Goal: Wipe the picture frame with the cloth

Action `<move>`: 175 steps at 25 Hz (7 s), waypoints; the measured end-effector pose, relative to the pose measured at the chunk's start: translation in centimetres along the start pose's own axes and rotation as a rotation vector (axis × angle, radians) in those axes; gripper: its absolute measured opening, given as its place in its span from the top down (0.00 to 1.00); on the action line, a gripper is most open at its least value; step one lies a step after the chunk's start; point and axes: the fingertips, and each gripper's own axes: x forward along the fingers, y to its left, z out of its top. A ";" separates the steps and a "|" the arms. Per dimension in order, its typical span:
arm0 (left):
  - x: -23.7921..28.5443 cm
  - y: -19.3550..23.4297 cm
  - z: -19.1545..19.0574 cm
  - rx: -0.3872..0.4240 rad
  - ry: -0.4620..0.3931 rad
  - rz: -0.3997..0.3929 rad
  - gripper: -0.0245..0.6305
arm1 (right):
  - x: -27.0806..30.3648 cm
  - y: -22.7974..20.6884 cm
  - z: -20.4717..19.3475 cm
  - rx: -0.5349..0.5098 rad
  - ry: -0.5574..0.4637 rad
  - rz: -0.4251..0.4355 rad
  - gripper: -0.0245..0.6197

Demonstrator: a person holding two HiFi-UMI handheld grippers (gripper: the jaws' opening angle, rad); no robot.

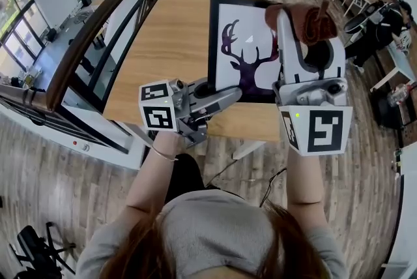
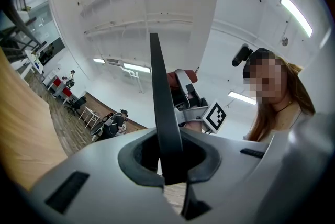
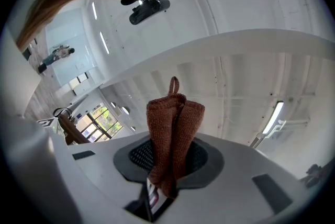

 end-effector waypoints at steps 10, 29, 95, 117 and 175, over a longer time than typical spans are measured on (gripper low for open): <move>-0.2 0.1 -0.1 -0.032 -0.013 -0.017 0.89 | -2.3 2.4 -2.4 0.051 0.067 0.028 0.81; -0.3 0.4 -0.1 -0.047 -0.054 -0.028 0.89 | -5.7 4.9 -3.8 0.165 0.104 0.017 0.81; -7.7 4.9 -4.5 -0.332 -0.207 0.098 0.89 | -14.4 12.7 -10.3 0.430 0.360 0.154 0.81; -19.1 11.7 -20.0 -0.810 -0.237 0.365 0.89 | -14.2 17.5 -14.3 0.553 0.486 0.146 0.81; -25.3 12.3 -27.0 -1.031 -0.113 0.209 0.69 | -11.8 25.9 -20.5 0.647 0.699 0.059 0.81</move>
